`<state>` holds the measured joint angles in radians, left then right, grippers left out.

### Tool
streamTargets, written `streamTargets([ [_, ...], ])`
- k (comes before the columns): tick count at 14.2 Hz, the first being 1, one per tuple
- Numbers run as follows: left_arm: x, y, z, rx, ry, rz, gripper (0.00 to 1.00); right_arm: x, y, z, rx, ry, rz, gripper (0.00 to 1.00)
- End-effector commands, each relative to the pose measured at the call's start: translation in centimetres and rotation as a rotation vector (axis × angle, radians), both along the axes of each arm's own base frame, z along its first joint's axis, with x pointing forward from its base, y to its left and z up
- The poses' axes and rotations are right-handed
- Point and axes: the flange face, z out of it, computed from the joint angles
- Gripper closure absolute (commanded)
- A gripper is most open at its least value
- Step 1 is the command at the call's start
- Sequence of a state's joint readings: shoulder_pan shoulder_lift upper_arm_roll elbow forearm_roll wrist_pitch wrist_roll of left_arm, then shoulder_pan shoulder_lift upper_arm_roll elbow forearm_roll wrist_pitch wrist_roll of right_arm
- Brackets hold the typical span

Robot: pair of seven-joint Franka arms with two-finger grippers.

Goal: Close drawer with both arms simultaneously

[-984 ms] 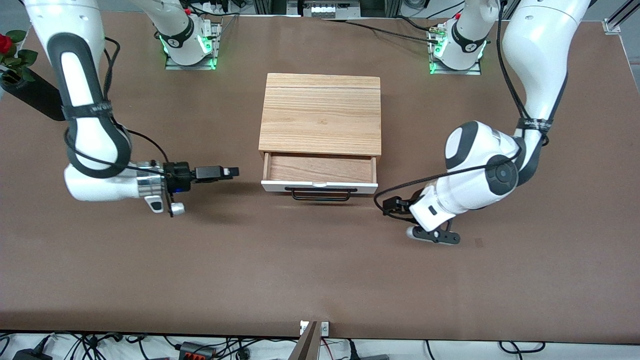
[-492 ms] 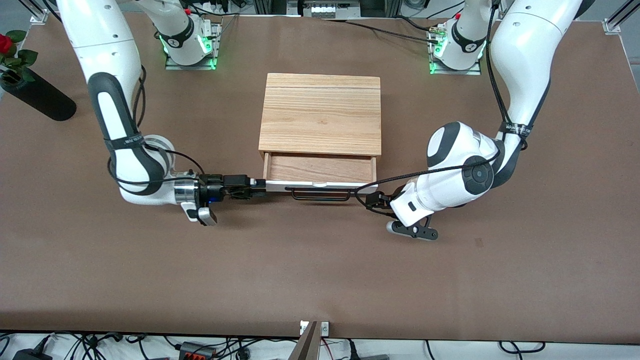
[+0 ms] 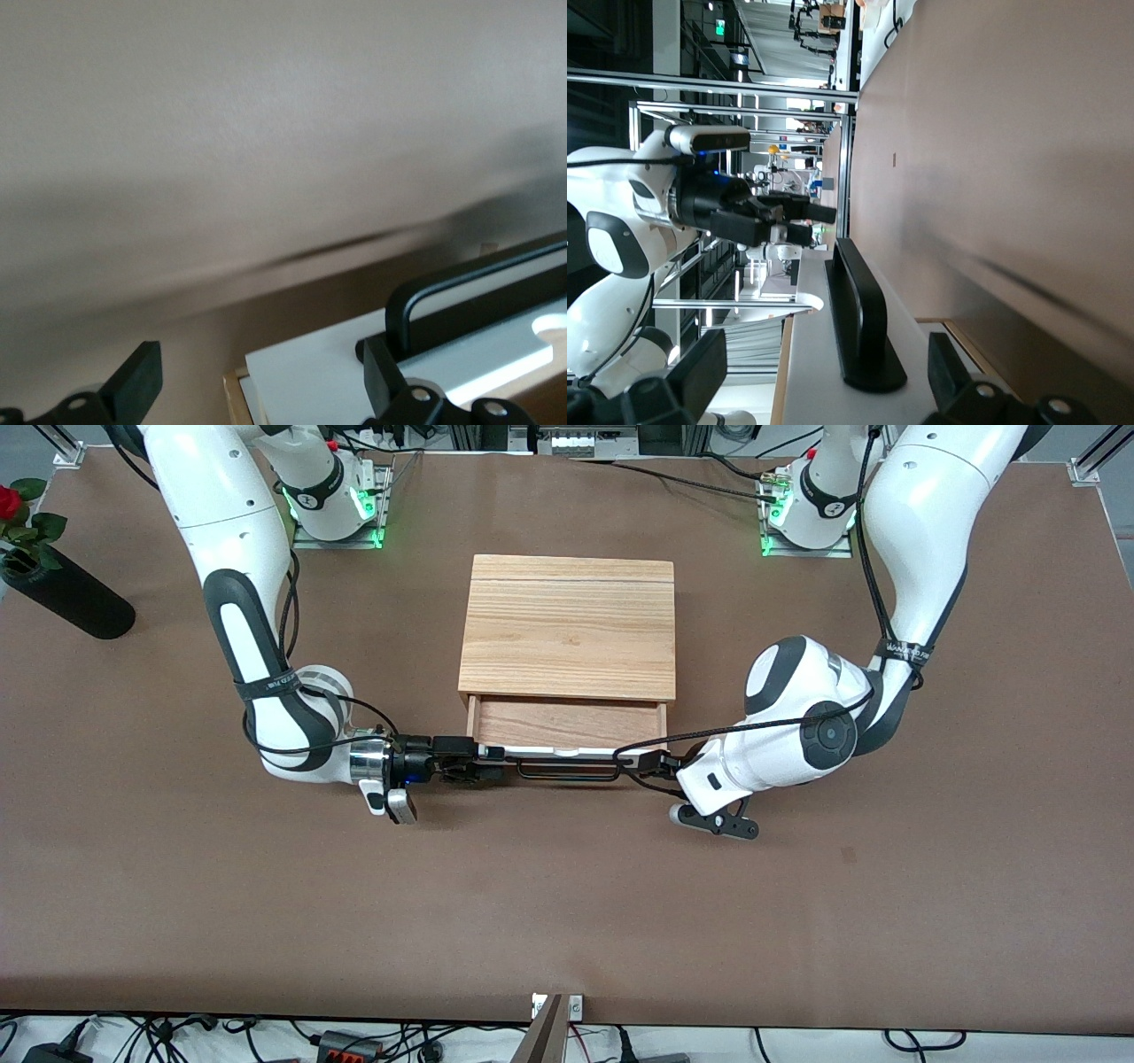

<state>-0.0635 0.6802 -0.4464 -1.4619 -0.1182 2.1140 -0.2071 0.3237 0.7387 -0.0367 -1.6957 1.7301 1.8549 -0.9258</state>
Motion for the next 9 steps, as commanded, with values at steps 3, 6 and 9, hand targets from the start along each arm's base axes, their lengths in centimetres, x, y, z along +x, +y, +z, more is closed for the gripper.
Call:
streamTargets([
  [3, -1.2, -0.7, 0.1, 0.010, 0.056, -0.038, 0.00, 0.4, 0.7, -0.9, -0.004, -0.029, -0.018, 0.00],
  [6, -1.7, -1.0, 0.1, 0.012, 0.072, -0.052, 0.00, 1.9, -0.7, 0.4, -0.168, -0.080, -0.021, 0.03],
  [9, -2.4, -1.5, -0.7, 0.017, 0.089, -0.064, 0.00, 1.9, 0.5, 1.2, -0.224, -0.038, -0.005, 0.02],
])
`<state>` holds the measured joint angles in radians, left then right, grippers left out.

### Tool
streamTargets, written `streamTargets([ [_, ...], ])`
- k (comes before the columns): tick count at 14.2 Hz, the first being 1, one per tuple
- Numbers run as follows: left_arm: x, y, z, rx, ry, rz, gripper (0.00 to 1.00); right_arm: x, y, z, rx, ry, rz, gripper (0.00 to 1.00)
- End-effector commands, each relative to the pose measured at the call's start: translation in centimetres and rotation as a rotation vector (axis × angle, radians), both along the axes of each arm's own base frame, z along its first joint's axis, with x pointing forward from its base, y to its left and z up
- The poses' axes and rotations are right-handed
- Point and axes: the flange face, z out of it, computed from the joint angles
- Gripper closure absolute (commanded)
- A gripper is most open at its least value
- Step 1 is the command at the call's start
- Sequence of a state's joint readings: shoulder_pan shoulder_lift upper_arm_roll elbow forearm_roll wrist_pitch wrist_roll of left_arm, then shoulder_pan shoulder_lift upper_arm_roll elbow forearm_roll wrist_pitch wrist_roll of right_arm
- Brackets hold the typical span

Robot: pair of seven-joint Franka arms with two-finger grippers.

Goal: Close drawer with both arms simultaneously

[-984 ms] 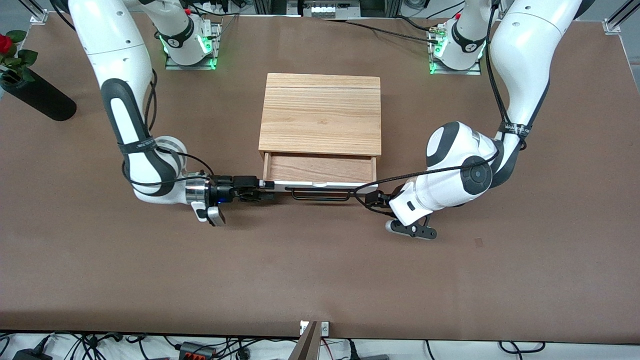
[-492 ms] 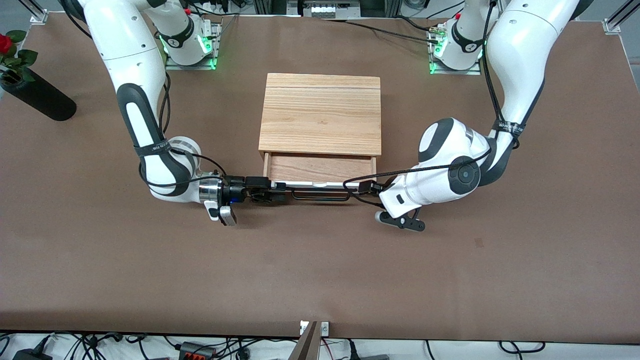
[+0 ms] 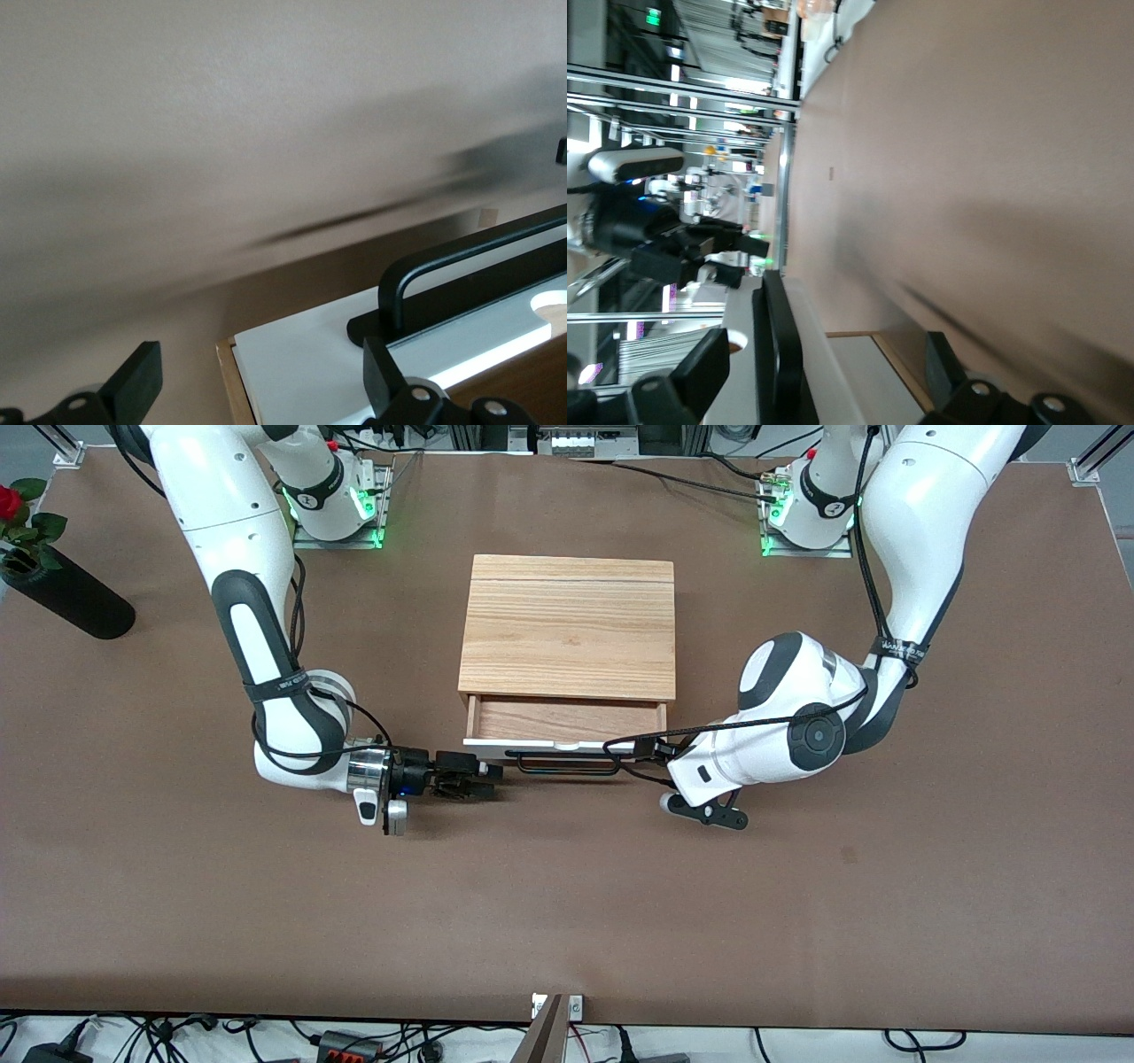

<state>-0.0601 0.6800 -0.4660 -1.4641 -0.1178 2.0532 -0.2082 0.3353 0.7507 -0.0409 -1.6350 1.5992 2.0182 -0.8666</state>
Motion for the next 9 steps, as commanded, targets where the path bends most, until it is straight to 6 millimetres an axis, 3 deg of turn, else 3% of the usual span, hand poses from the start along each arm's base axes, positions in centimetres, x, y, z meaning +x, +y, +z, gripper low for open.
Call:
streamTargets([
  [1, -1.4, -0.7, -0.5, 0.008, 0.036, -0.031, 0.00, -0.3, 1.6, 1.1, -0.039, 0.003, 0.018, 0.02],
  [5, -1.7, -0.8, -0.6, 0.011, 0.038, -0.035, 0.00, -3.1, 3.0, 3.5, -0.171, 0.062, 0.128, 0.03],
  [7, -1.9, -0.8, -0.7, 0.015, 0.043, -0.038, 0.00, -3.6, 3.1, 5.6, -0.272, 0.123, 0.169, 0.02],
  [9, -2.1, -0.8, -0.6, 0.018, 0.041, -0.040, 0.00, -3.7, 3.2, 6.3, -0.325, 0.133, 0.192, 0.00],
])
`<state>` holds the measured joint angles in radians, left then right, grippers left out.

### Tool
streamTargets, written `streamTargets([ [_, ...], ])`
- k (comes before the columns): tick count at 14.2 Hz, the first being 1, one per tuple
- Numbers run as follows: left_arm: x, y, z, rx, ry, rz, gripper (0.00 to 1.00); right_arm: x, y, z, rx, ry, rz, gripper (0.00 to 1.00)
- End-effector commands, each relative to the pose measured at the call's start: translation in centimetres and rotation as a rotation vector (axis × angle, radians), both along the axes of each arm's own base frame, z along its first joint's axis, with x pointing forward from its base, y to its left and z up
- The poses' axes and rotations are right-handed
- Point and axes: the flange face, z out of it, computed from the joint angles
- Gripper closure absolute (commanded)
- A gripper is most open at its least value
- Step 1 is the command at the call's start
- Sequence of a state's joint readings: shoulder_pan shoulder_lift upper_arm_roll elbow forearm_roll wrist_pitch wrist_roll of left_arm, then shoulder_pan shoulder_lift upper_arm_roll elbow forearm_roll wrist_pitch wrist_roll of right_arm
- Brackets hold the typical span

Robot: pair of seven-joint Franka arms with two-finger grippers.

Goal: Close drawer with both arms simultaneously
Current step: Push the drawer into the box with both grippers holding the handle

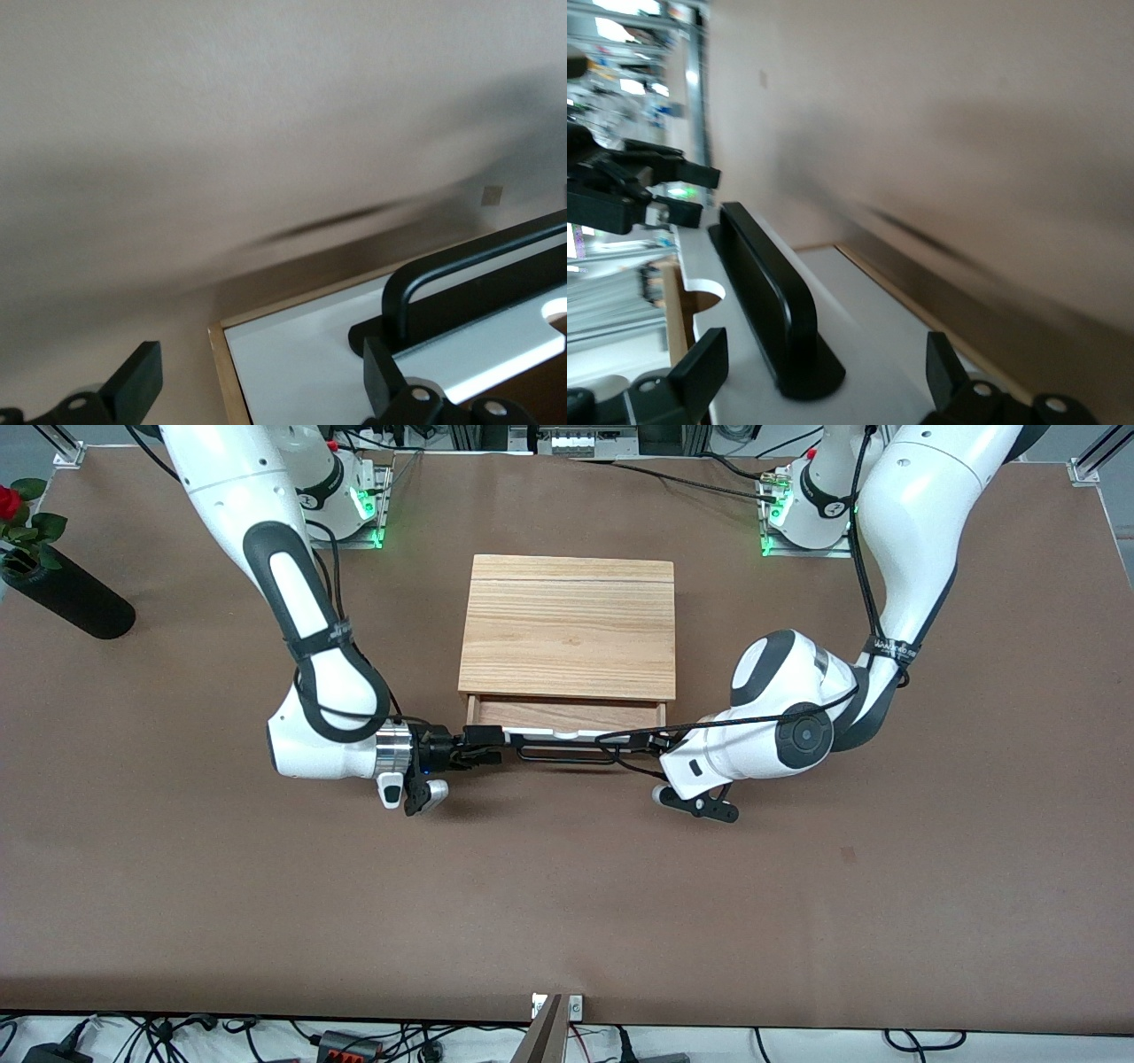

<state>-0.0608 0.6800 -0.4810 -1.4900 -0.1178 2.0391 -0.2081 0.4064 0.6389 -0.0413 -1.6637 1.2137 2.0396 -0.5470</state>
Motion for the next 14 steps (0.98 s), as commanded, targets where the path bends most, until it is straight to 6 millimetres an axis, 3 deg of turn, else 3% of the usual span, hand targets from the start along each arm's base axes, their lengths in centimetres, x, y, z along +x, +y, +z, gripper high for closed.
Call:
streamTargets([
  [1, -1.0, 0.1, 0.3, 0.015, 0.008, -0.016, 0.00, -1.4, 0.0, 1.3, -0.059, 0.017, 0.019, 0.00],
  [4, -2.0, -0.4, 0.6, 0.019, 0.015, -0.031, 0.00, -3.5, 0.9, -0.7, -0.088, 0.052, 0.042, 0.00],
  [6, -2.5, -0.4, 0.6, 0.024, 0.017, -0.037, 0.00, -3.8, 0.8, -1.1, -0.102, 0.054, 0.053, 0.00],
  [14, -3.8, -0.1, 0.7, 0.043, 0.024, -0.054, 0.00, -4.4, 1.1, 0.1, -0.158, 0.152, 0.020, 0.00],
])
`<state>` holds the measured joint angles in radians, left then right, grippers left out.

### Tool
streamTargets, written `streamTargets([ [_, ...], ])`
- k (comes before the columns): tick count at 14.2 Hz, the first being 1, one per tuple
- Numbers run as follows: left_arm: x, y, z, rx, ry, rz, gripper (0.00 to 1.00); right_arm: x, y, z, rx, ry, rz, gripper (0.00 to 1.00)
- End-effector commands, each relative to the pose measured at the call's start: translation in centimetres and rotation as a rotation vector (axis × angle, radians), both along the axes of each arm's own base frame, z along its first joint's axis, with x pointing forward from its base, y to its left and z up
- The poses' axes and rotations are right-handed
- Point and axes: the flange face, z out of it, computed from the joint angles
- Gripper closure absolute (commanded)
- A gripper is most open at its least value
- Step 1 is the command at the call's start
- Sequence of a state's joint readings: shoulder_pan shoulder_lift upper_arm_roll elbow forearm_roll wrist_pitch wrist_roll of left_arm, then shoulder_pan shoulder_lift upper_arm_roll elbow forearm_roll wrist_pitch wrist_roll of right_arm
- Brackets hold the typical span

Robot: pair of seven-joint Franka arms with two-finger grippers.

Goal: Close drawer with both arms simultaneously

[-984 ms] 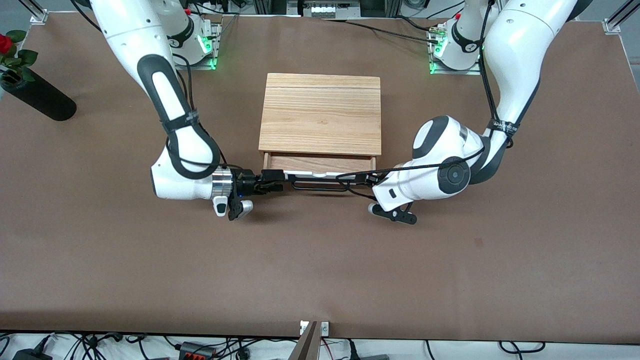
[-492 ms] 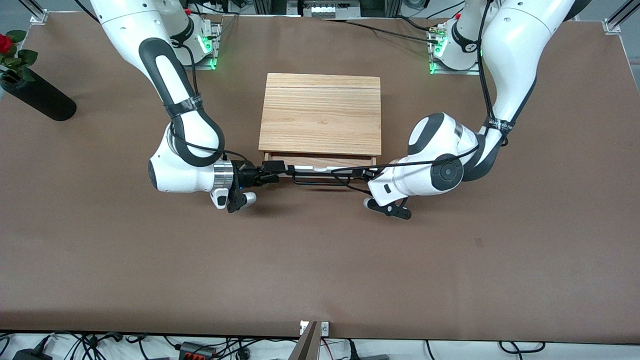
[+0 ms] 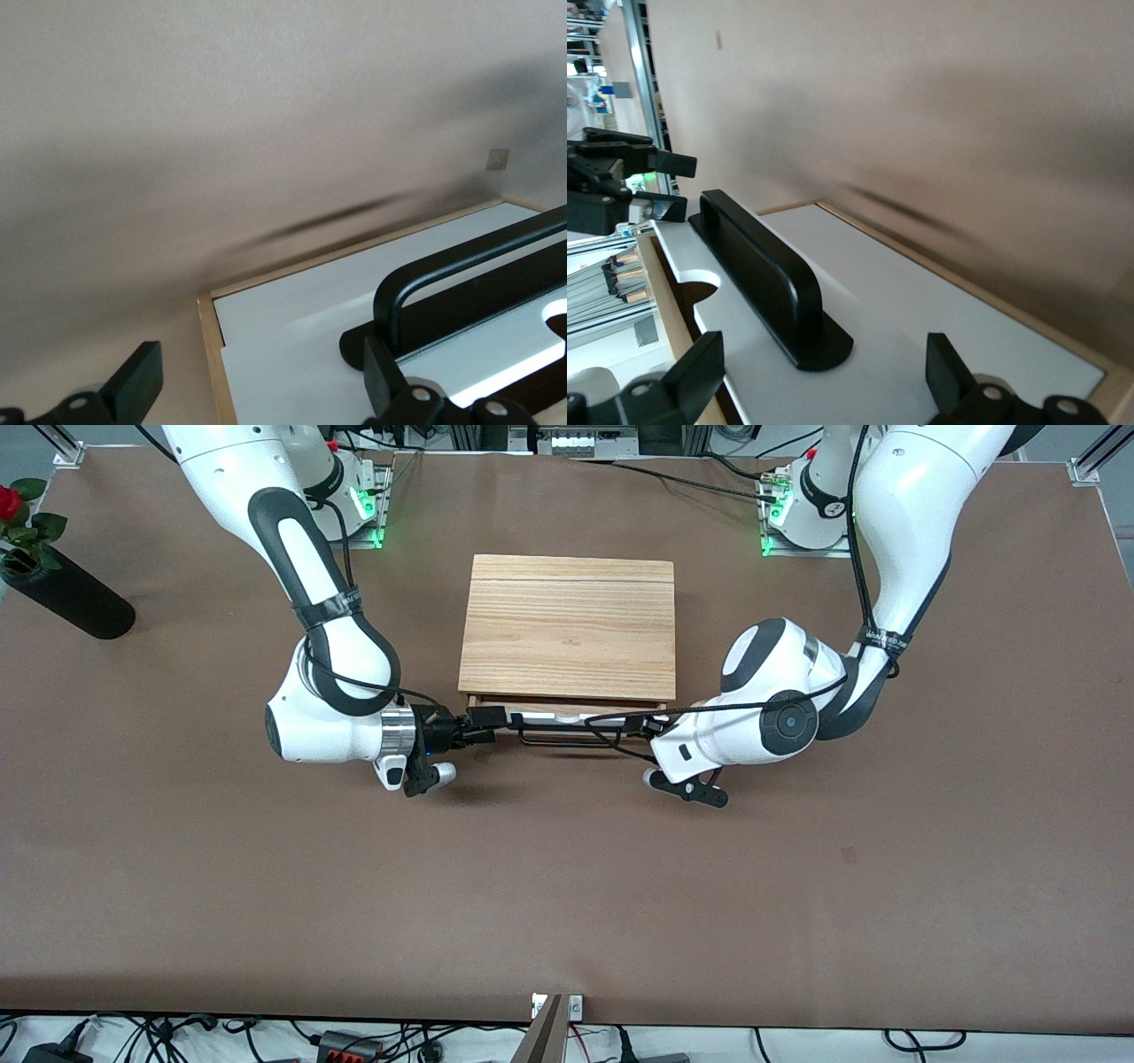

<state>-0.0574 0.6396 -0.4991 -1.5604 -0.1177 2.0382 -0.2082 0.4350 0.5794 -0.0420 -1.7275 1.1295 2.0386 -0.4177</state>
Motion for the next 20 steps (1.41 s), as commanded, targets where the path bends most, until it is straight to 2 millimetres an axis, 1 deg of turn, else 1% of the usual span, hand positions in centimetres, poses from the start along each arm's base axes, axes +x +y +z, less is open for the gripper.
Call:
streamTargets([
  [1, -1.7, 0.6, 0.9, 0.026, 0.004, -0.027, 0.00, -2.3, 0.4, -0.9, -0.071, 0.091, 0.014, 0.00],
  [5, -2.1, 0.6, 0.8, 0.036, 0.029, -0.039, 0.00, -3.0, 0.5, -0.9, -0.101, 0.132, 0.036, 0.00],
  [8, -2.2, 0.8, 0.7, 0.041, 0.042, -0.045, 0.00, -3.6, 1.6, -0.3, -0.126, 0.156, 0.034, 0.00],
  [11, -2.4, 0.8, 0.6, 0.047, 0.055, -0.050, 0.00, -4.1, 2.2, -0.3, -0.155, 0.165, 0.045, 0.00],
  [12, -2.4, 0.8, 0.6, 0.047, 0.057, -0.051, 0.00, -3.9, 2.0, -0.2, -0.160, 0.159, 0.048, 0.00],
  [13, -2.4, 0.8, 0.6, 0.048, 0.058, -0.050, 0.00, -3.5, 1.9, 0.5, -0.175, 0.137, 0.060, 0.00],
  [14, -2.5, 0.9, 0.6, 0.049, 0.061, -0.051, 0.00, -3.2, 1.9, 1.3, -0.196, 0.113, 0.075, 0.00],
  [15, -2.5, 0.9, 0.6, 0.049, 0.061, -0.051, 0.00, -2.2, 1.8, 2.7, -0.228, 0.074, 0.088, 0.00],
  [17, -2.1, 1.2, 0.9, 0.047, 0.056, -0.042, 0.00, -1.1, 1.7, 6.2, -0.298, 0.015, 0.097, 0.00],
  [18, -1.9, 1.3, 1.1, 0.043, 0.051, -0.038, 0.00, -0.2, 1.1, 8.1, -0.330, -0.013, 0.085, 0.00],
  [20, -1.3, 1.6, 1.3, 0.038, 0.037, -0.019, 0.00, 1.1, -0.6, 11.2, -0.394, -0.069, 0.079, 0.00],
])
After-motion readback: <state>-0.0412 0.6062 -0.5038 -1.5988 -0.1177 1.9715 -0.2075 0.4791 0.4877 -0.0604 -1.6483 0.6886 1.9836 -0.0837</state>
